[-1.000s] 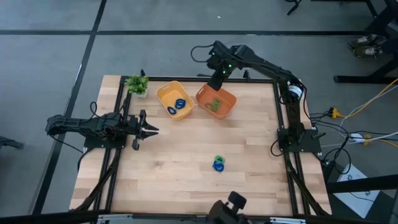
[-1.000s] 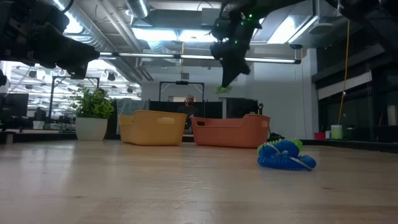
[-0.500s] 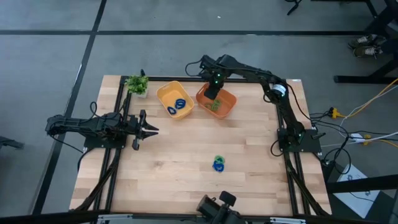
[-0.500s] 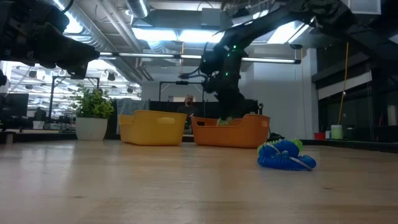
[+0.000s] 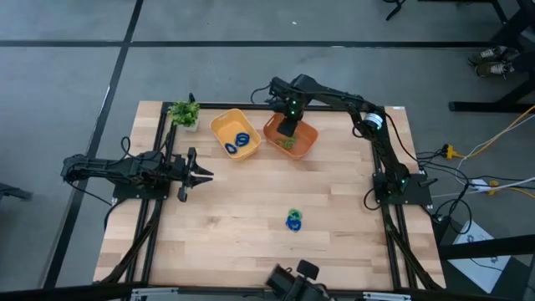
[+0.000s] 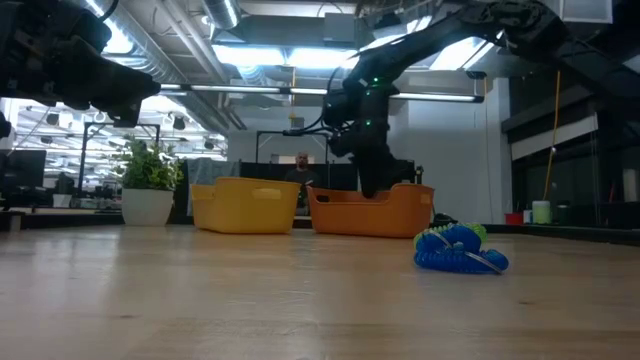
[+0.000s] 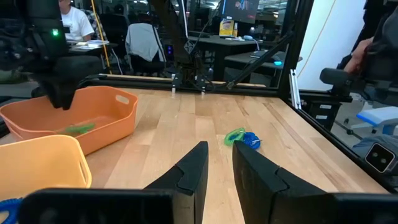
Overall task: Sort spring keychains
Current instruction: Put the green spring keychain into the orange bin
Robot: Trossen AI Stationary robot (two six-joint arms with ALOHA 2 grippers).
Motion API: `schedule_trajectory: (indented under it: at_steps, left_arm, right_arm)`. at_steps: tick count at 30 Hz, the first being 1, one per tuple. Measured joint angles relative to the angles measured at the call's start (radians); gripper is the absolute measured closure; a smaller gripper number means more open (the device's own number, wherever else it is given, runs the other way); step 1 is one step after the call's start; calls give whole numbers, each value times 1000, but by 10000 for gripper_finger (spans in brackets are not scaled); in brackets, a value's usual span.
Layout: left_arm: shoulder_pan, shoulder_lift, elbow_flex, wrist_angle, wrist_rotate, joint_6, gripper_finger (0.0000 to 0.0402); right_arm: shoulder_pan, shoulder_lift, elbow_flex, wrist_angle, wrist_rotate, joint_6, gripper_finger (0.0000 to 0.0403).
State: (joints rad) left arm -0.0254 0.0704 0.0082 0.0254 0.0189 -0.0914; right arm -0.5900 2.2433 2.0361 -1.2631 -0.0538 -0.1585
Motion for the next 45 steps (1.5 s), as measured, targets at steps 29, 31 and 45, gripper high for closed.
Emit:
schedule_trajectory:
  at_steps: [29, 31, 45]
  left_arm:
    - [0, 0, 0, 0, 0, 0, 332]
    - [0, 0, 0, 0, 0, 0, 331]
    - [0, 0, 0, 0, 0, 0, 332]
  right_arm:
    - [460, 0, 192, -227, -177, -42, 273]
    - [516, 0, 169, -216, -177, -61, 273]
    - [756, -17, 10, -178, -7, -4, 273]
